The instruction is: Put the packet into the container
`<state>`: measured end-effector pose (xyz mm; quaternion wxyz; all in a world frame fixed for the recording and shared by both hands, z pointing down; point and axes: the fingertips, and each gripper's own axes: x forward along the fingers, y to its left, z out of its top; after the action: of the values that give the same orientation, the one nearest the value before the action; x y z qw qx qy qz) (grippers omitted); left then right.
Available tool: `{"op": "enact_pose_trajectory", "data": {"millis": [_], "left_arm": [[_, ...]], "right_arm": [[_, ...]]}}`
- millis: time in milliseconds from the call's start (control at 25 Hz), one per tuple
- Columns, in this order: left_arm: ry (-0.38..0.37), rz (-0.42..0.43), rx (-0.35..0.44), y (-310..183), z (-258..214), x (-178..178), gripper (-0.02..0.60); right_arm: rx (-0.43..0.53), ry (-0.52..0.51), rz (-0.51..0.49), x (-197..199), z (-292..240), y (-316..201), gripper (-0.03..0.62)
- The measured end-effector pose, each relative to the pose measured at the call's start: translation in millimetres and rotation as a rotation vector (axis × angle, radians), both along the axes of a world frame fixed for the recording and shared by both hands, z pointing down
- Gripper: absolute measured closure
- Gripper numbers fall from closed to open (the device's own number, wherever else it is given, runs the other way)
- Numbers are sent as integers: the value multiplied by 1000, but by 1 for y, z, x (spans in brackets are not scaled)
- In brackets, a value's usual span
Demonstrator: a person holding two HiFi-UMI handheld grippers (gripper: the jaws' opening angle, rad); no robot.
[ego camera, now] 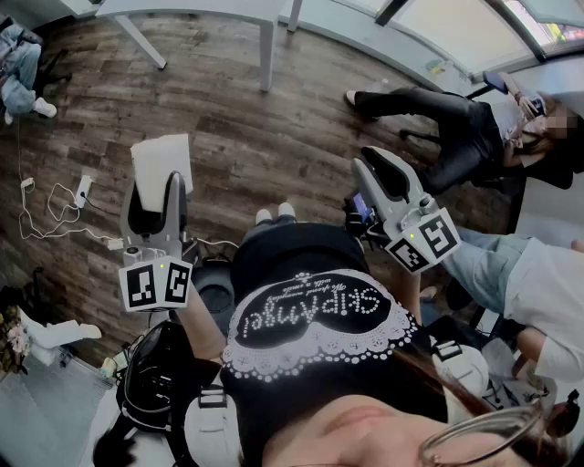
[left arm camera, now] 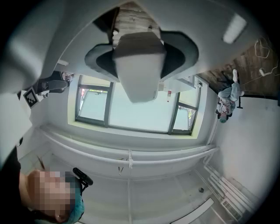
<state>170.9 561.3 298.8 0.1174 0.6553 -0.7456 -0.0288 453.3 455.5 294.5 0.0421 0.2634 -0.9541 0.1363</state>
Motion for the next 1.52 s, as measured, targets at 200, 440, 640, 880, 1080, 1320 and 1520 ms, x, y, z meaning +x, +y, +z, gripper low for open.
{"op": "enact_pose_trajectory", "data": {"millis": [200, 440, 640, 880, 1080, 1320, 1520], "left_arm": [[-12, -29, 4, 2, 4, 10, 308], [-26, -17, -2, -1, 5, 31, 308], [-49, 65, -27, -18, 14, 75, 308], [0, 220, -26, -42, 27, 143, 308], [7, 260, -25, -49, 30, 162, 308], [-17, 244, -36, -59, 32, 154, 308], [-66, 232, -47, -73, 36, 132, 308]], "right_arm": [[15, -19, -34, 3, 3, -6, 511], [31, -2, -15, 23, 6, -11, 513], [115, 109, 15, 39, 10, -16, 516], [122, 112, 2, 46, 15, -17, 523], [134, 78, 26, 57, 14, -24, 523], [132, 78, 31, 49, 17, -29, 523], [128, 70, -18, 10, 22, -38, 523]]}}
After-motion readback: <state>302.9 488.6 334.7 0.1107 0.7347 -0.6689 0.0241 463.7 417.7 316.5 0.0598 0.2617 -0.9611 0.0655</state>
